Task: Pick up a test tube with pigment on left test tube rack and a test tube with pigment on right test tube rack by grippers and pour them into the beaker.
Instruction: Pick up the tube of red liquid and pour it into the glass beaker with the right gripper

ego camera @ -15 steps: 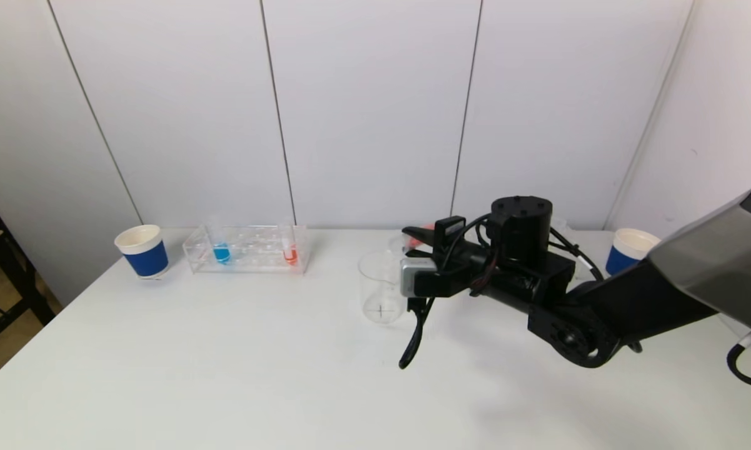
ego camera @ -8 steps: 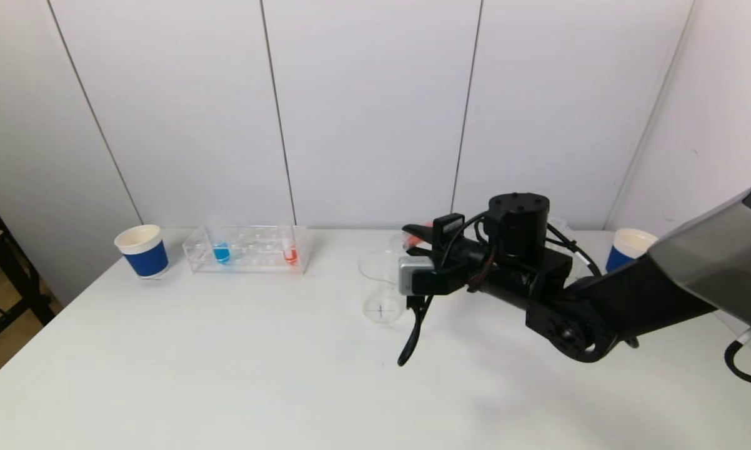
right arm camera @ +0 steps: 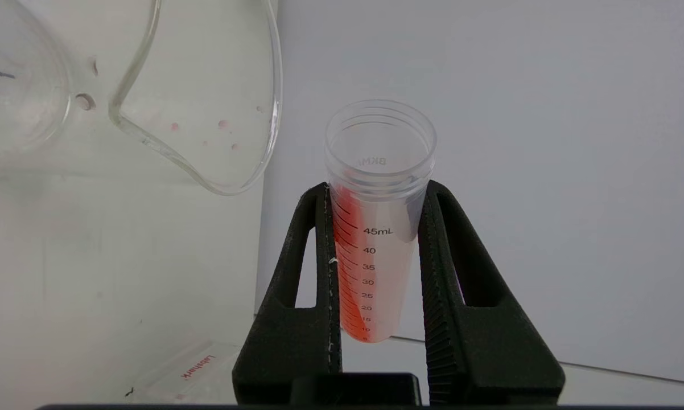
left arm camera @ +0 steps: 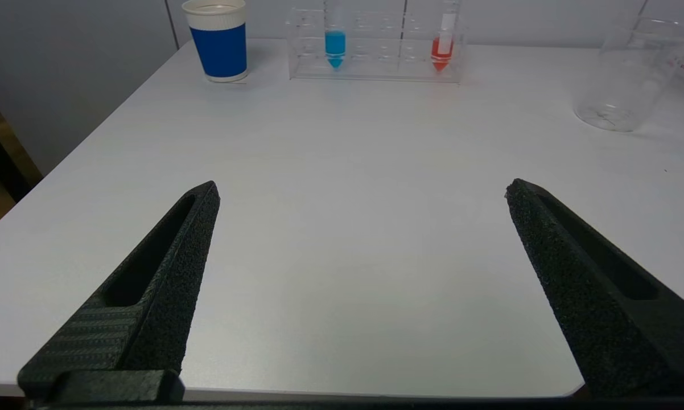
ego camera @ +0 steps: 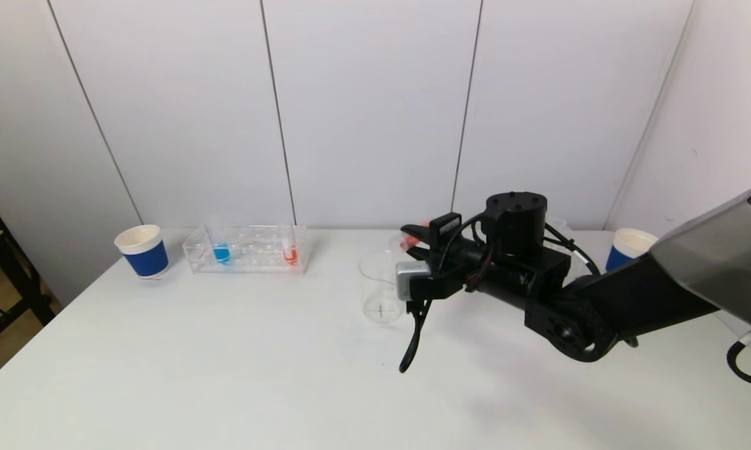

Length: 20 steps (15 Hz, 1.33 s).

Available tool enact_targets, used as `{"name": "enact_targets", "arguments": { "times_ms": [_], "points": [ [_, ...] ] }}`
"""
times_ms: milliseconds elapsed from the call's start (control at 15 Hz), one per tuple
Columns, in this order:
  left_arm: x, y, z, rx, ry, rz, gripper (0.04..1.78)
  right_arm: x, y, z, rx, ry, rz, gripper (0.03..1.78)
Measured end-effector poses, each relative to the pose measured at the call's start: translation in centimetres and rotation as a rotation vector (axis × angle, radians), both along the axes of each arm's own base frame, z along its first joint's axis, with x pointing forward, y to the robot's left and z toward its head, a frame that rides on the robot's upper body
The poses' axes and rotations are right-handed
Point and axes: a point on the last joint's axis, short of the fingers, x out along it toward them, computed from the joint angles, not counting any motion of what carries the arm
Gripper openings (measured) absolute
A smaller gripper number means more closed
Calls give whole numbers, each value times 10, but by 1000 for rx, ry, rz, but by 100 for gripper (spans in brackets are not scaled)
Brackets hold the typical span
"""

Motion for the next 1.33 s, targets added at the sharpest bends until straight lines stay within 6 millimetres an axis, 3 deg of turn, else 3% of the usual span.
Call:
{"name": "enact_targets", "arguments": {
  "times_ms": [1333],
  "points": [
    [0, 0, 0, 0, 0, -1, 176, -2, 3, 8, -89, -92, 5, 47]
  ]
}}
